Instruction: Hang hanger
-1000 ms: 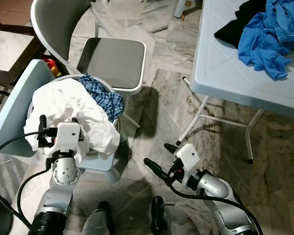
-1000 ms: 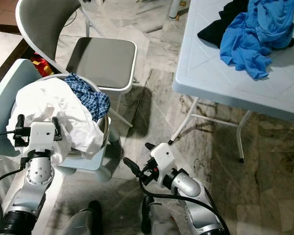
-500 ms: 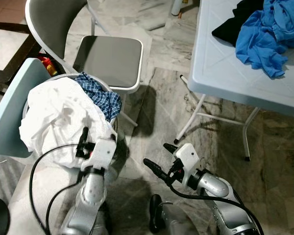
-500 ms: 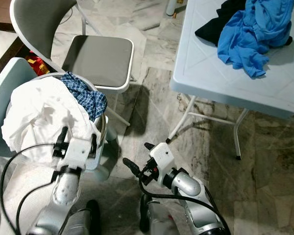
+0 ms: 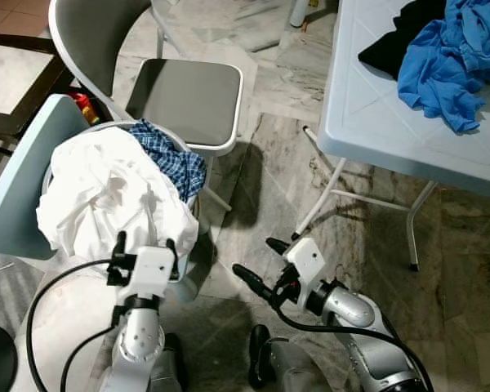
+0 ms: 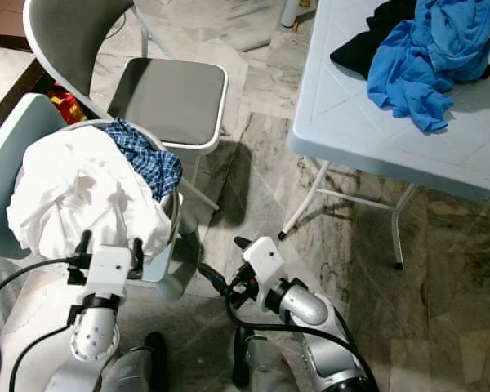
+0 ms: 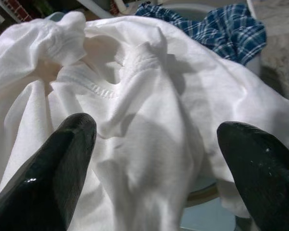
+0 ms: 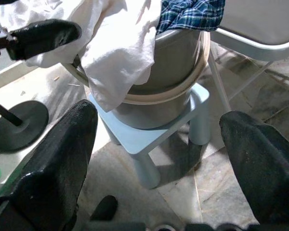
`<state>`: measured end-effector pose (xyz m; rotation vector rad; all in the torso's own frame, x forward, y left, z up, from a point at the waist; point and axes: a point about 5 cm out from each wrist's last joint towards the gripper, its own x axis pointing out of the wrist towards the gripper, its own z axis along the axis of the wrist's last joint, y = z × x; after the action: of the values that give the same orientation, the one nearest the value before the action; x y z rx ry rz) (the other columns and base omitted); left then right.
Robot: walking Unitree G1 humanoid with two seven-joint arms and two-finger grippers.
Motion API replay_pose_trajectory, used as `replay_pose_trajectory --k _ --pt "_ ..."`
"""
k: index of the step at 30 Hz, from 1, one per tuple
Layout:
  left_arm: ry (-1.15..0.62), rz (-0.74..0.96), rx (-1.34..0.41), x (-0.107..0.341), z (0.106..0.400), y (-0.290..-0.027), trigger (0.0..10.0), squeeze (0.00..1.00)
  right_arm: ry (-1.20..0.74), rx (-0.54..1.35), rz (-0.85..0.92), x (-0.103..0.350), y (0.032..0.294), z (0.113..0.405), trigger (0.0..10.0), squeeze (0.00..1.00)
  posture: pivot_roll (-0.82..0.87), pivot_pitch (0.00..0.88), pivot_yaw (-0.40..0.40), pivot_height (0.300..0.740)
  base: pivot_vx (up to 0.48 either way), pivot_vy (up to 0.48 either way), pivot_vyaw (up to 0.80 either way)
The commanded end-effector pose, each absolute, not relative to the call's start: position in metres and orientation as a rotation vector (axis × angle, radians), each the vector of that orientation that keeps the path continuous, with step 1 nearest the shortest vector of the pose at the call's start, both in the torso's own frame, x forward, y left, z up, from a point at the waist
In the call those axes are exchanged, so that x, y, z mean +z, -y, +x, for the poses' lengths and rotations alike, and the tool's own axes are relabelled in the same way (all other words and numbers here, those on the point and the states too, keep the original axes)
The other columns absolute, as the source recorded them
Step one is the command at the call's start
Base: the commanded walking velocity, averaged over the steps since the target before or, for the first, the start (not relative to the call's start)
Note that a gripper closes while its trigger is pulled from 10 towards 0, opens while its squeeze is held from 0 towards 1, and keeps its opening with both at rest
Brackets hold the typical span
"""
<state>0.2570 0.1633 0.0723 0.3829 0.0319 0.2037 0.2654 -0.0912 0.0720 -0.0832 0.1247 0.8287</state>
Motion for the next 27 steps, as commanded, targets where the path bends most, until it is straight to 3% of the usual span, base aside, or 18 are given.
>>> replay_pose_trajectory --k 1,9,10,11,12,13,22,27 --pt "-0.085 0.371 0.201 0.062 0.254 -0.161 10.0 0.0 -0.16 0.821 -0.083 0.063 0.096 0.26 10.0 0.0 -0.1 0.331 -0.099 0.74 0.0 0.0 0.0" --pt "-0.175 0.317 0.273 0.055 0.267 -0.171 10.0 0.0 -0.159 0.805 -0.093 0.063 0.101 0.26 10.0 0.0 -0.12 0.322 -0.101 0.74 0.0 0.0 0.0" --pt "-0.18 0.307 0.273 0.054 0.267 -0.171 5.0 0.0 -0.159 0.805 -0.093 0.064 0.101 0.26 10.0 0.0 -0.12 0.322 -0.101 0.74 0.0 0.0 0.0" --pt "-0.189 0.294 0.277 0.052 0.268 -0.172 1.3 0.0 -0.159 0.804 -0.096 0.063 0.102 0.26 10.0 0.0 -0.13 0.319 -0.102 0.74 0.0 0.0 0.0" --pt "-0.189 0.294 0.277 0.052 0.268 -0.172 1.3 0.0 -0.159 0.804 -0.096 0.063 0.102 0.26 10.0 0.0 -0.13 0.319 -0.102 0.74 0.0 0.0 0.0" --pt "-0.2 0.278 0.277 0.05 0.27 -0.171 0.0 0.0 -0.16 0.804 -0.098 0.063 0.102 0.26 10.0 0.0 -0.12 0.317 -0.105 0.74 0.0 0.0 0.0" --pt "-0.218 0.241 0.272 0.044 0.277 -0.17 0.0 0.0 -0.162 0.813 -0.106 0.063 0.101 0.261 10.0 0.0 -0.12 0.314 -0.113 0.74 0.0 0.0 0.0" --pt "-0.151 0.348 0.148 0.051 0.287 -0.153 0.0 0.0 -0.162 0.815 -0.109 0.063 0.101 0.262 10.0 0.0 -0.12 0.314 -0.113 0.74 0.0 0.0 0.0"
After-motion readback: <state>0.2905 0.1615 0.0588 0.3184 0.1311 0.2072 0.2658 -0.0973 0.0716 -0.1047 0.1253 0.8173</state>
